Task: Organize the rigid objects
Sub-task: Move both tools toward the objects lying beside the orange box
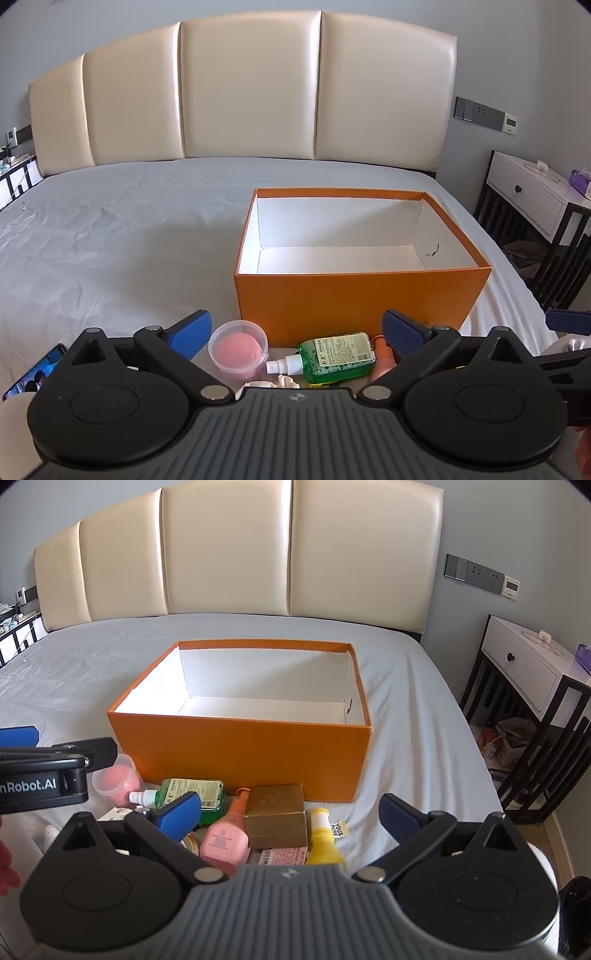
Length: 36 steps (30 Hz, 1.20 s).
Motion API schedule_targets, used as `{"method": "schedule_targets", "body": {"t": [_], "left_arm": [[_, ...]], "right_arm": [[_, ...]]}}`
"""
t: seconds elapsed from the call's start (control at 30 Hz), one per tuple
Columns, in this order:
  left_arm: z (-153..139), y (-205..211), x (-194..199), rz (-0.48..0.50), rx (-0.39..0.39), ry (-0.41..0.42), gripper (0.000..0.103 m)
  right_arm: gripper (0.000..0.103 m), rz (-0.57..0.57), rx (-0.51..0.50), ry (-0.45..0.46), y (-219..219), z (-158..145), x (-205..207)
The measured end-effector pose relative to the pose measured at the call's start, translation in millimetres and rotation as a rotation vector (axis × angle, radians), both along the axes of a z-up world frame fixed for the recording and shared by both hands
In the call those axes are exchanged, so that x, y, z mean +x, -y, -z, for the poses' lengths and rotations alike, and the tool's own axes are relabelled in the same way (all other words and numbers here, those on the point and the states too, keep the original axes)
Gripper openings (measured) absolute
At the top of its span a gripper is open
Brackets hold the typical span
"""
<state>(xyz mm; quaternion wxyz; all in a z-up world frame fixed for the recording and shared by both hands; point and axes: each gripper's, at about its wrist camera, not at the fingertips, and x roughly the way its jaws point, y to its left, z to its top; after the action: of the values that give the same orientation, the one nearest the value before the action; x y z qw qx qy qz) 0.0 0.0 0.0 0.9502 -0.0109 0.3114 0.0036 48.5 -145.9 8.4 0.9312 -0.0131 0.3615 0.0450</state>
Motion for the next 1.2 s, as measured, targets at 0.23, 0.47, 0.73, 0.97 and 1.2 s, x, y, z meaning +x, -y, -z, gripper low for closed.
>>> {"method": "schedule_targets", "body": {"t": [0.23, 0.47, 0.73, 0.97, 1.2], "left_arm": [[1, -1, 1, -0.009, 0.007, -0.005, 0.103], [0, -2, 1, -0.013, 0.013, -0.006, 0.103], [2, -3, -1, -0.007, 0.015, 0.005, 0.103], [4, -1, -4, 0.002, 0.021, -0.002, 0.103], [7, -3, -3, 0.026, 0.005, 0.003, 0.103]], "right_arm": [[0.101, 0.002, 0.001, -0.003, 1, 0, 0], [0.1, 0.003, 0.003, -0.004, 1, 1, 0], [0.1, 0.003, 0.003, -0.003, 1, 1, 0], [0.1, -0.001, 0.003, -0.001, 0, 3, 0], [0.1, -0.021, 0.027, 0.043, 1, 8, -4]]}}
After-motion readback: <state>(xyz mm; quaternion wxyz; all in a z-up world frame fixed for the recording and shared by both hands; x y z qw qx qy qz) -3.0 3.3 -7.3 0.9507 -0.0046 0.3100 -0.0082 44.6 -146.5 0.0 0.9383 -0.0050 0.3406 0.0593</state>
